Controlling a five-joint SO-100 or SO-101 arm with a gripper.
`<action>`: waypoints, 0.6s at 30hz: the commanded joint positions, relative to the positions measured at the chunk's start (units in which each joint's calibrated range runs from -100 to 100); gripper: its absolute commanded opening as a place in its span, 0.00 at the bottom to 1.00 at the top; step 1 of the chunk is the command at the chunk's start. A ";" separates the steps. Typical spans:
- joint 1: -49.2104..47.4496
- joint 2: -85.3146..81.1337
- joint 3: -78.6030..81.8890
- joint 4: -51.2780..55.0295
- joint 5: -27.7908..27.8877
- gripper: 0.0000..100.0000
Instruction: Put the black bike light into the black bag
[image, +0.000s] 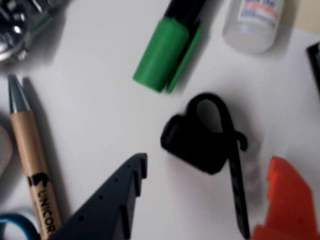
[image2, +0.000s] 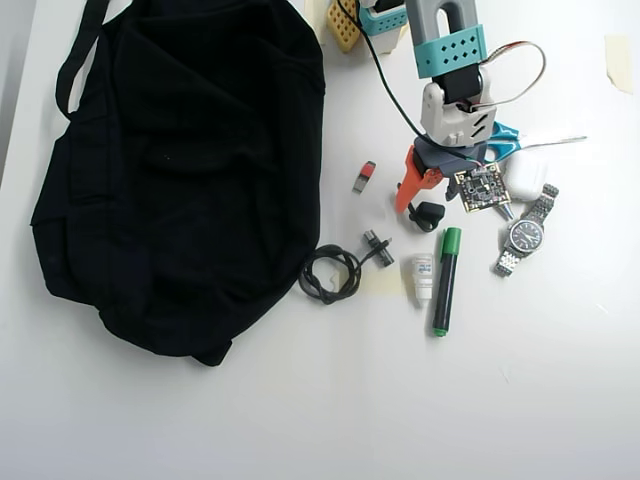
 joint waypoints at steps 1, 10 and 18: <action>0.50 -0.18 -2.55 -2.53 -0.13 0.31; 1.48 -0.10 -1.83 -4.85 -0.08 0.26; 1.55 3.56 -3.27 -5.71 -0.13 0.26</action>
